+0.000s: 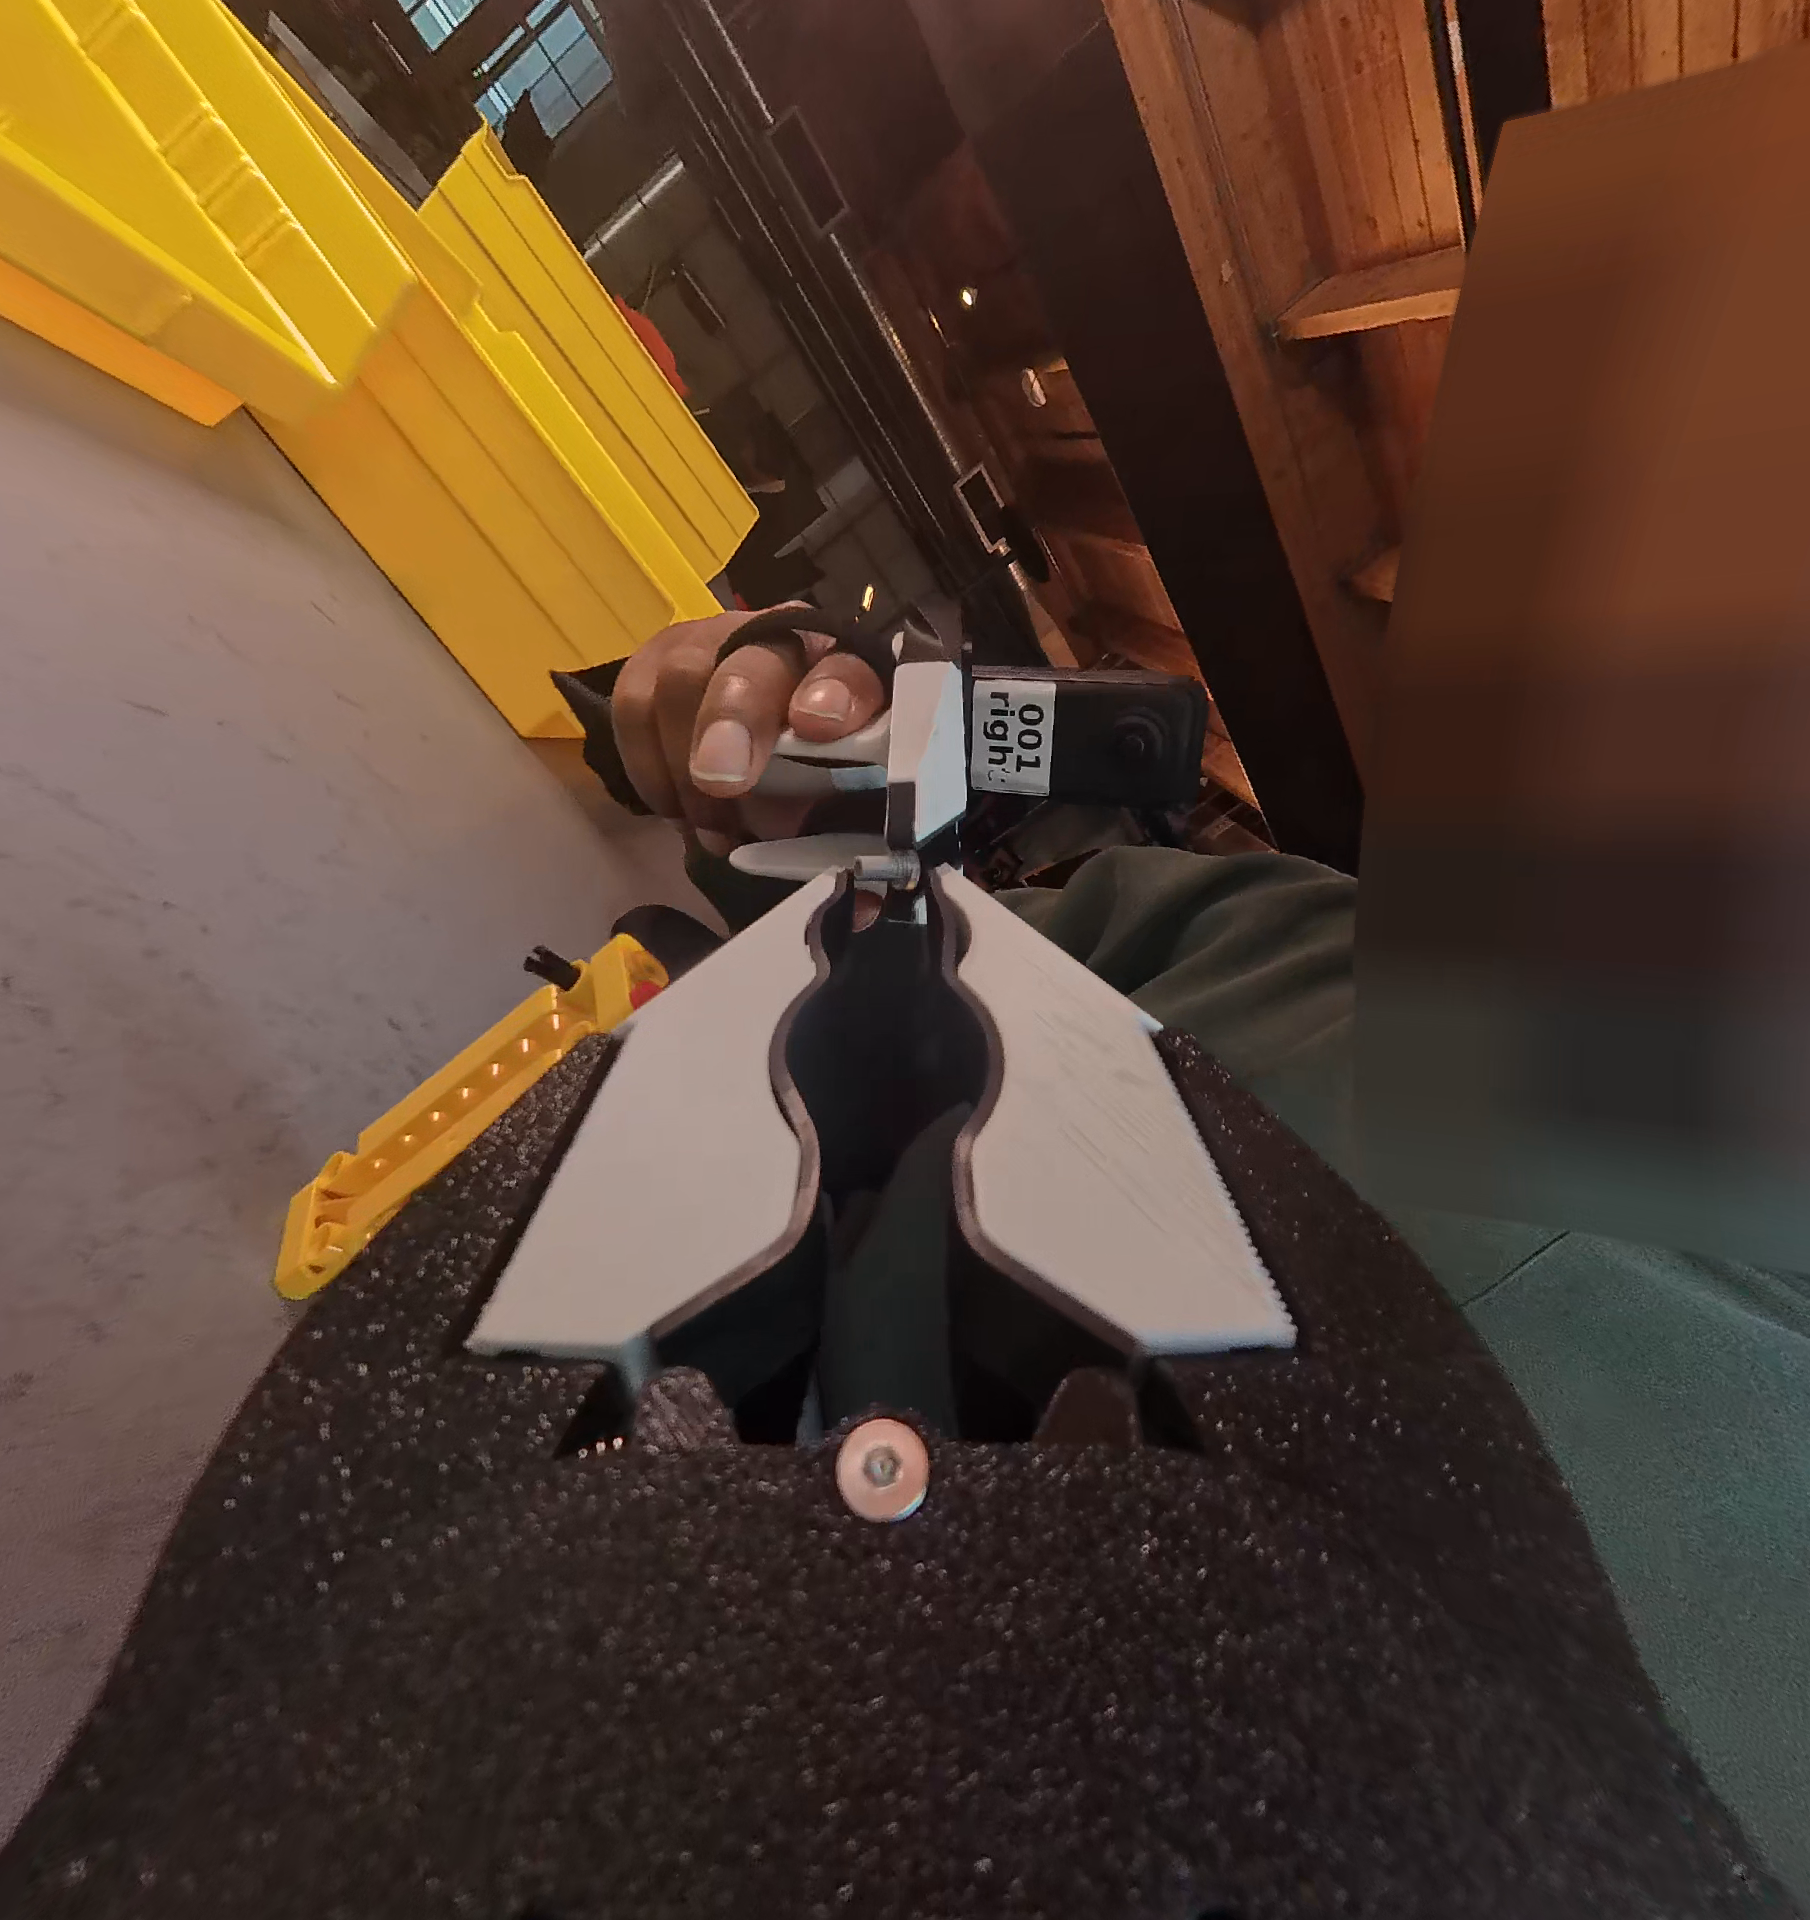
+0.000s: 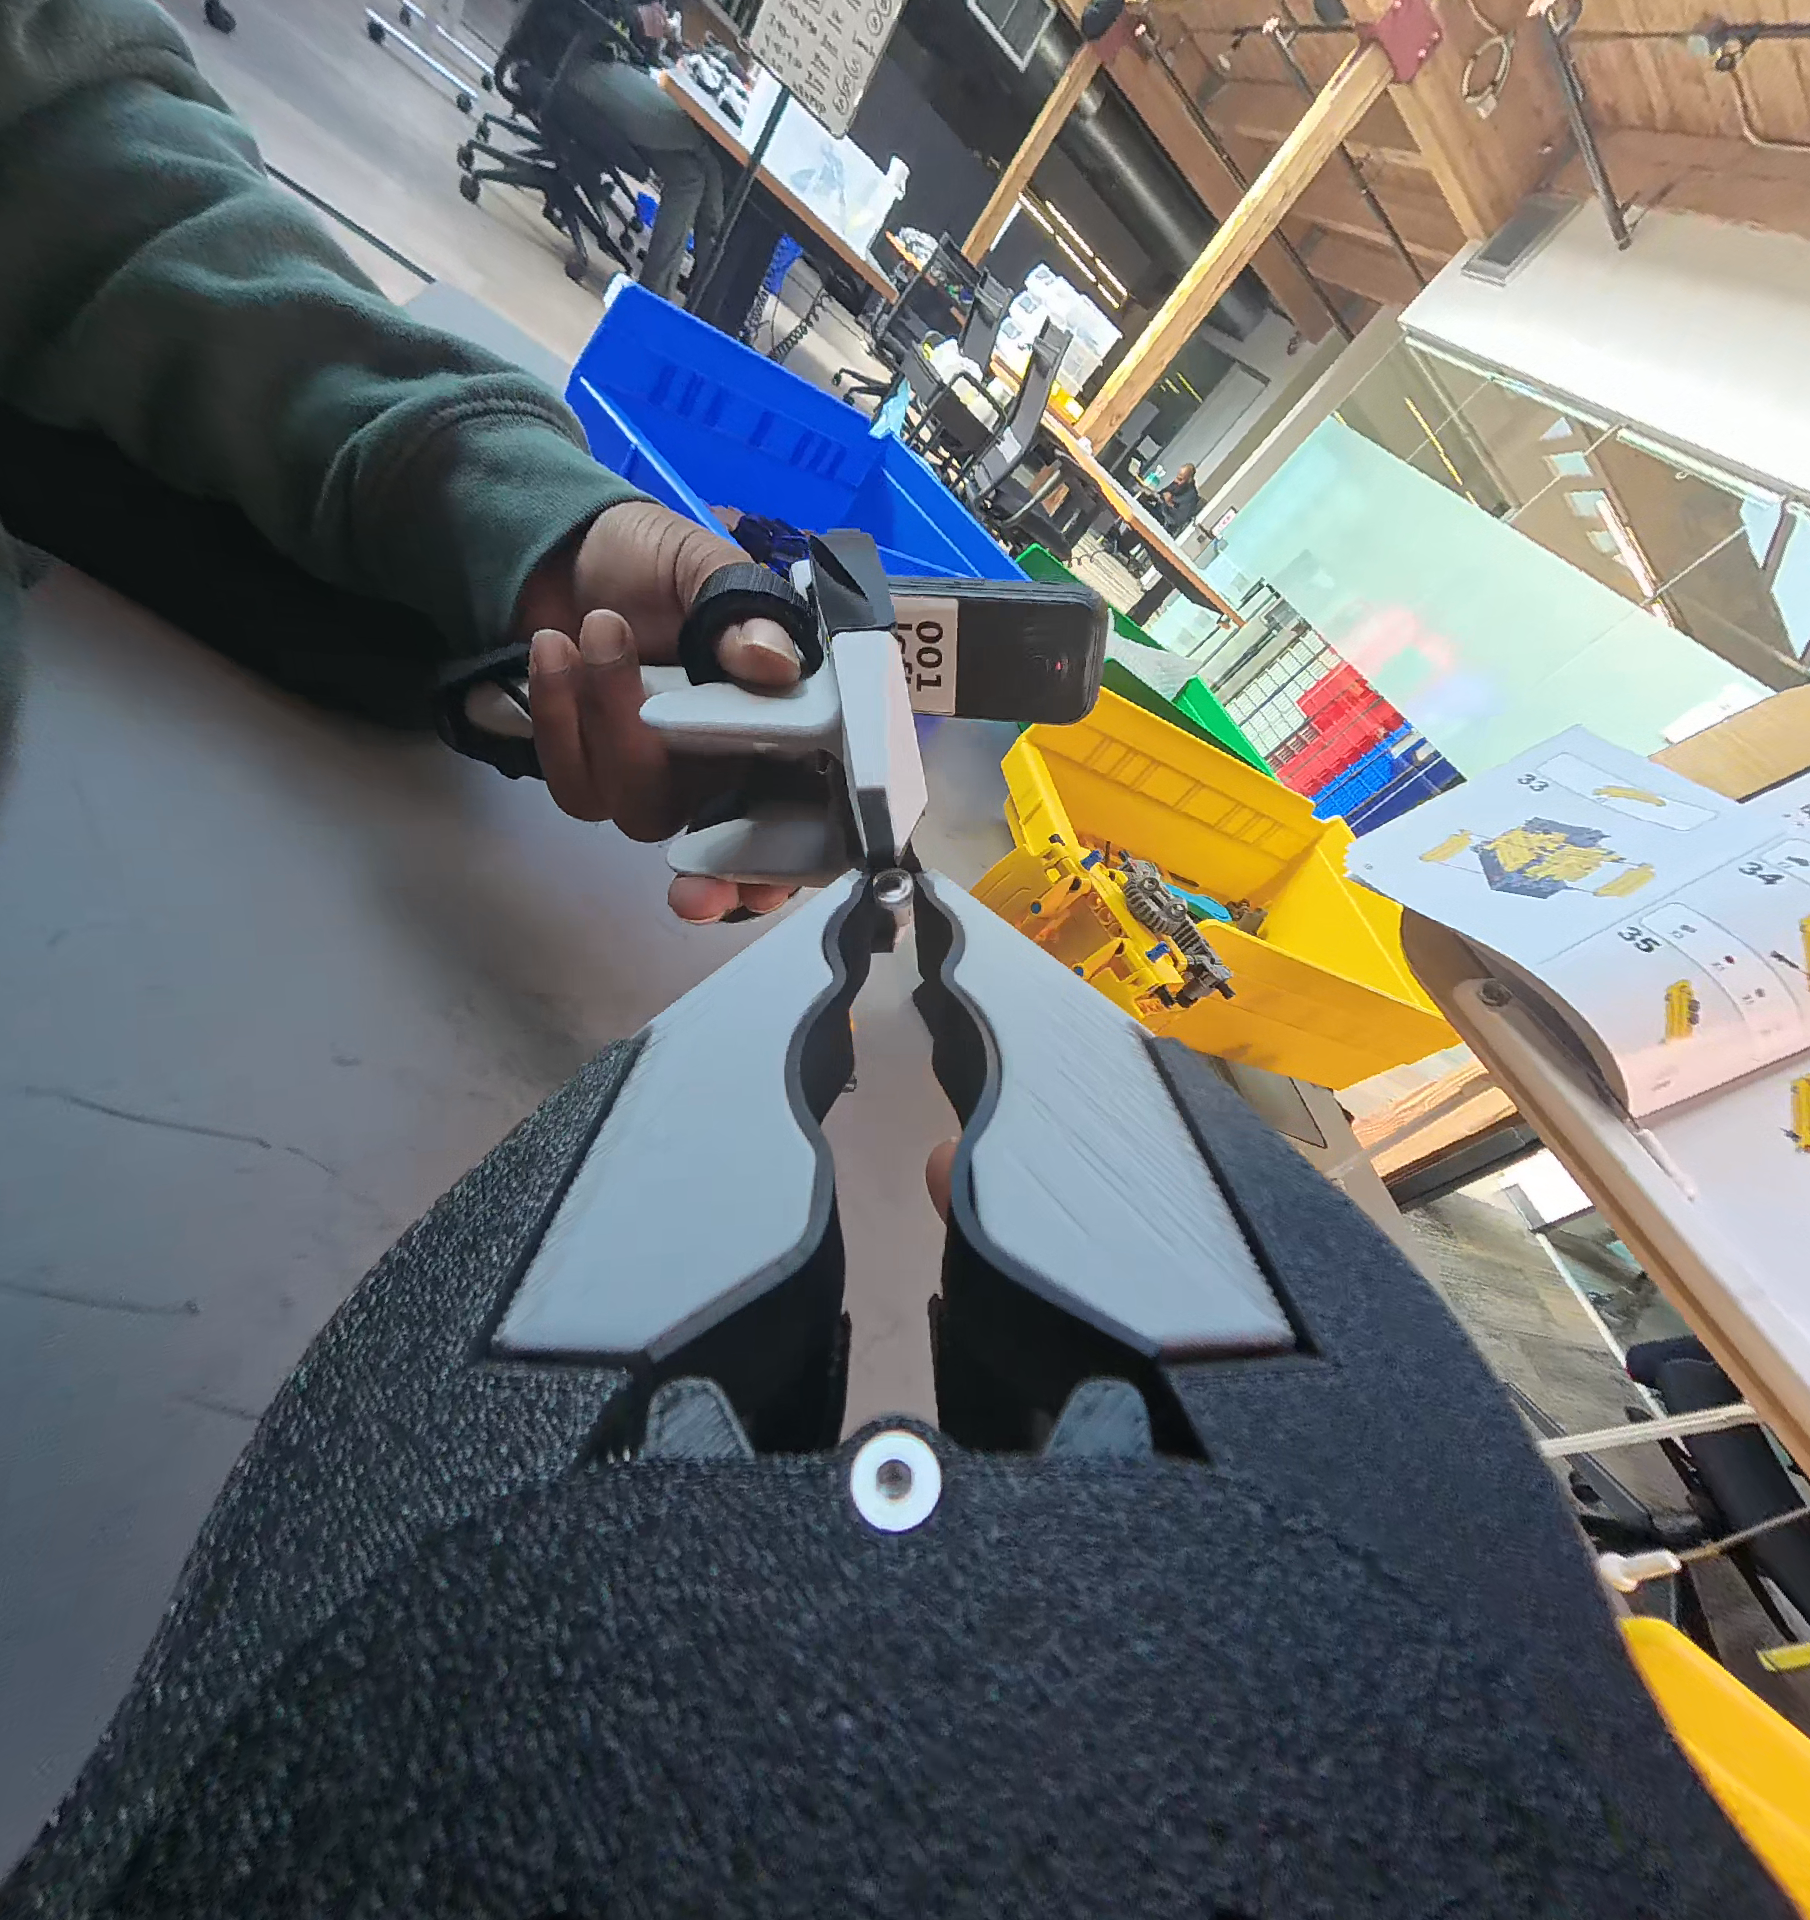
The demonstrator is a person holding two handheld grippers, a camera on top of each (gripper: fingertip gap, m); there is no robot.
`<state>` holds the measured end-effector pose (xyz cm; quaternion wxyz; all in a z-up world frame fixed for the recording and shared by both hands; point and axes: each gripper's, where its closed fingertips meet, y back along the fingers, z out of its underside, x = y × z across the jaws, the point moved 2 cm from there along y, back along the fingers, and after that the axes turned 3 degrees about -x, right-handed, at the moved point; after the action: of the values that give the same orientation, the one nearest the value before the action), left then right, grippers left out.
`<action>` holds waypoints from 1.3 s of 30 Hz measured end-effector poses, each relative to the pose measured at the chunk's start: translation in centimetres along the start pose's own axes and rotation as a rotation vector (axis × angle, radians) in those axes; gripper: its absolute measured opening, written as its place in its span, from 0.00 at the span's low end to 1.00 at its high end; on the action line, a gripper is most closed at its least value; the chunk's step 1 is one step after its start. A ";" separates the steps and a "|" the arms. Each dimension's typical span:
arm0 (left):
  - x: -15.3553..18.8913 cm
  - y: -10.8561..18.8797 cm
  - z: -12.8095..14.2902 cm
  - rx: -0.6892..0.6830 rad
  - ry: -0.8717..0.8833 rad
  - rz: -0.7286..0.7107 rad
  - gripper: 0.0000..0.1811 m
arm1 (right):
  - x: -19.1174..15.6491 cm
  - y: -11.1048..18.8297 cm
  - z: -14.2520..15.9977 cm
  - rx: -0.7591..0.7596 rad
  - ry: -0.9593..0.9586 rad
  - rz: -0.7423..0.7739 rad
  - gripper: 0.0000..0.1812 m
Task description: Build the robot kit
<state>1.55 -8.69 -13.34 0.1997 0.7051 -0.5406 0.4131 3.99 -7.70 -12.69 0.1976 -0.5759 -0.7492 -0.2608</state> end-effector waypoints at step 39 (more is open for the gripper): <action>0.9 0.4 -0.8 0.032 -0.257 -0.095 0.02 | 0.7 0.0 -0.4 0.061 -0.197 -0.021 0.04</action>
<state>0.97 -8.83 -12.20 0.1370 0.7801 -0.5212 0.3179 3.77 -7.45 -11.98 0.1377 -0.5846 -0.7786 -0.1817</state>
